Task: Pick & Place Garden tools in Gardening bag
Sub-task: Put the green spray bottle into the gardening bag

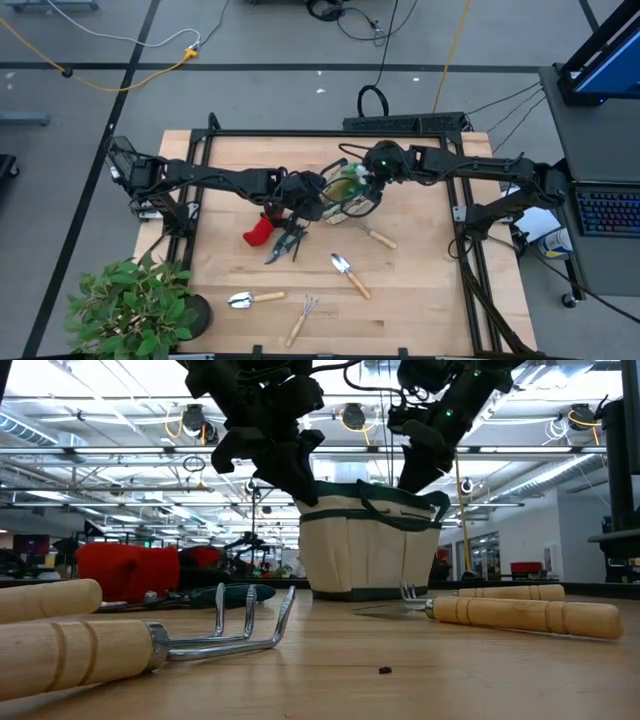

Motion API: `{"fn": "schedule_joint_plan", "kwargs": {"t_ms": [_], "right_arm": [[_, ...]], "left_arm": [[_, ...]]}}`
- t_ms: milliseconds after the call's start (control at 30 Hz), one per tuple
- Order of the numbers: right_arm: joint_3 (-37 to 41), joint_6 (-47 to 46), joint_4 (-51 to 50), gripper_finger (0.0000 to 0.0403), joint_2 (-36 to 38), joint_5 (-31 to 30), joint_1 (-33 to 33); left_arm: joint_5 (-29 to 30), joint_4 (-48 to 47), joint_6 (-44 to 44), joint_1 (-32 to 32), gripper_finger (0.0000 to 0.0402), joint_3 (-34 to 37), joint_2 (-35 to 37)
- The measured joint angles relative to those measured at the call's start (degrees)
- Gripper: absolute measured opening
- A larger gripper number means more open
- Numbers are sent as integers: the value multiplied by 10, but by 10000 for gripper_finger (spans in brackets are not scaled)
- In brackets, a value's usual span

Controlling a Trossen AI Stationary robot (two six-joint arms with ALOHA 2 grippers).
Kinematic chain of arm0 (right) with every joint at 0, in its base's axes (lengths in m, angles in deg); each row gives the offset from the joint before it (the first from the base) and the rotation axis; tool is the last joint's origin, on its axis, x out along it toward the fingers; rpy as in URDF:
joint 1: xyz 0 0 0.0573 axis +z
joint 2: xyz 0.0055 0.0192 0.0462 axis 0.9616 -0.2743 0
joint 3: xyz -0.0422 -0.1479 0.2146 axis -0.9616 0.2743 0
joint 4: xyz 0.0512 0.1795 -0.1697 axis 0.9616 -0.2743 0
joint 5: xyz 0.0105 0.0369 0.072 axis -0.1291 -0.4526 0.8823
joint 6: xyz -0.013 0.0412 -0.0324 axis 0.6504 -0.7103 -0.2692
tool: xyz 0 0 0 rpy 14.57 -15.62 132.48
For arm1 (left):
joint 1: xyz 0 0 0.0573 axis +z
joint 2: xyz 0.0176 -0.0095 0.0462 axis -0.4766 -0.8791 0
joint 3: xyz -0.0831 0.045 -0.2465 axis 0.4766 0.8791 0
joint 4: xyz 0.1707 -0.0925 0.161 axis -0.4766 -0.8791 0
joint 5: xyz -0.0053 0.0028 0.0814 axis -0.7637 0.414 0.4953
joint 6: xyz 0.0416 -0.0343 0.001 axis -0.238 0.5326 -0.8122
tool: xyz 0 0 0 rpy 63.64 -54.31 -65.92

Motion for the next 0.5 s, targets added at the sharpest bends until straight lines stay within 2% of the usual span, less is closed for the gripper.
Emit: {"fn": "schedule_joint_plan", "kwargs": {"t_ms": [233,500], "right_arm": [[0,16,24,193,0,2,0],[0,17,24,203,0,2,0]], "left_arm": [[52,-4,16,0,33,0,0],[56,-6,23,0,35,0,0]]}}
